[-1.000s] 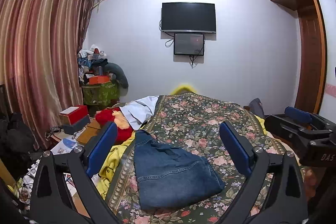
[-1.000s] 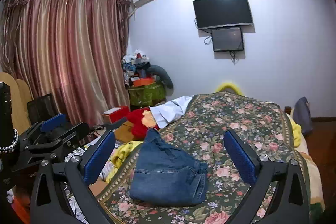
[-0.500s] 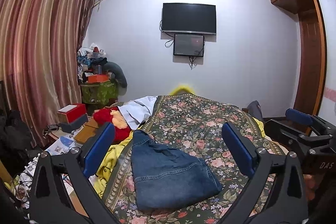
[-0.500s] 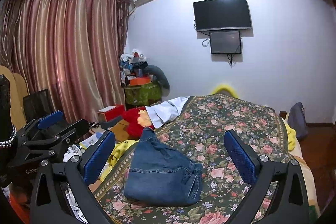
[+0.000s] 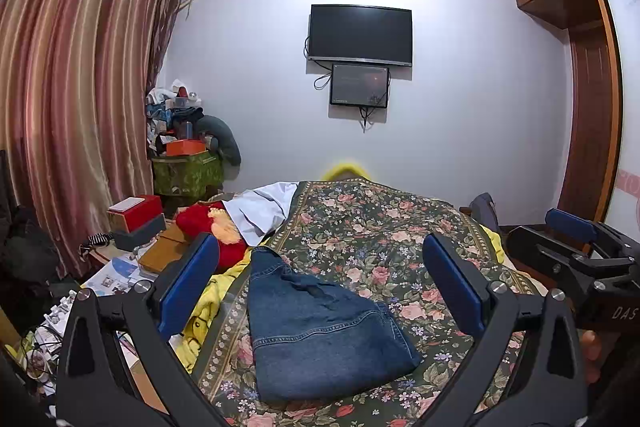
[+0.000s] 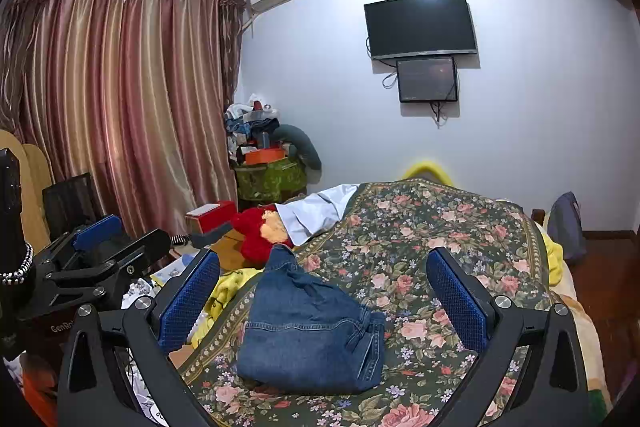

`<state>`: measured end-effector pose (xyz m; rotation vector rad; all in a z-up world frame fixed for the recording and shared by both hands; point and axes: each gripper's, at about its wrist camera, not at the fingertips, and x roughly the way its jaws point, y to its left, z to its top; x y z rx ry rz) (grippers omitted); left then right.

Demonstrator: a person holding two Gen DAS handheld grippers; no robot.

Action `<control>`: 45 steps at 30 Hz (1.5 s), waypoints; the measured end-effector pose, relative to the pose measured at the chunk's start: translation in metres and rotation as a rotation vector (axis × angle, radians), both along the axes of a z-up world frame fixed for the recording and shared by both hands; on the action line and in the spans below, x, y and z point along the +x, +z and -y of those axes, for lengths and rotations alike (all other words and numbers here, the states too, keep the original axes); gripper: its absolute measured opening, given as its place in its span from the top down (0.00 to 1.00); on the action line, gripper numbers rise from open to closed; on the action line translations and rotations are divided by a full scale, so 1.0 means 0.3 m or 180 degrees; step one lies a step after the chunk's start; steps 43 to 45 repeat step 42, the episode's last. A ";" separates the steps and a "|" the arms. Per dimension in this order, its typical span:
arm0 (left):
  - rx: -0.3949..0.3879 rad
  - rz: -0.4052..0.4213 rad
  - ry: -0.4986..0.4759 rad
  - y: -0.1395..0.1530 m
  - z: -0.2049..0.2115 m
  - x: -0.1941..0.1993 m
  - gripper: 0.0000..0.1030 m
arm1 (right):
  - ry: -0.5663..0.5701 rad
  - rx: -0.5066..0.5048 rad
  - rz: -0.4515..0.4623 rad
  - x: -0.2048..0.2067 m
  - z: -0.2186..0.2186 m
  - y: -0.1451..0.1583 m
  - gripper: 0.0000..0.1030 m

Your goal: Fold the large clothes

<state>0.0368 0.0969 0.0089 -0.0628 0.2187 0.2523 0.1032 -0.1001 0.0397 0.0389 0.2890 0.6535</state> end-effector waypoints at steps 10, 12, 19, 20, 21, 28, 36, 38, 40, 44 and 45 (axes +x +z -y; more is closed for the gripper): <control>-0.0033 -0.0045 -0.0006 -0.014 0.018 0.020 0.00 | -0.0023 0.0047 -0.0032 -0.005 -0.001 -0.001 0.00; -0.0044 -0.0052 -0.0001 -0.014 0.018 0.023 0.00 | -0.0022 0.0051 -0.0038 -0.006 -0.001 -0.002 0.00; -0.0035 -0.0071 -0.0038 -0.017 0.029 0.033 0.00 | -0.0070 0.0067 -0.0028 -0.008 -0.004 -0.004 0.00; -0.0040 -0.0072 -0.0051 -0.017 0.031 0.035 0.00 | -0.0082 0.0070 -0.0033 -0.007 -0.009 -0.003 0.00; -0.0044 -0.0072 -0.0065 -0.017 0.033 0.035 0.00 | -0.0084 0.0080 -0.0040 -0.008 -0.009 -0.005 0.00; -0.0058 -0.0100 -0.0128 -0.020 0.050 0.036 0.00 | -0.0125 0.0105 -0.0092 -0.006 -0.024 -0.005 0.00; -0.0048 -0.0085 -0.0148 -0.010 0.064 0.033 0.00 | -0.0137 0.0103 -0.0091 -0.006 -0.031 -0.003 0.00; -0.0046 -0.0078 -0.0155 -0.008 0.065 0.030 0.00 | -0.0136 0.0100 -0.0095 -0.007 -0.032 -0.003 0.00; -0.0042 -0.0076 -0.0147 -0.007 0.067 0.031 0.00 | -0.0139 0.0103 -0.0095 -0.009 -0.035 -0.006 0.00; -0.0047 -0.0081 -0.0152 -0.008 0.068 0.031 0.00 | -0.0137 0.0103 -0.0096 -0.007 -0.033 -0.003 0.00; -0.0047 -0.0081 -0.0152 -0.008 0.068 0.031 0.00 | -0.0137 0.0103 -0.0096 -0.007 -0.033 -0.003 0.00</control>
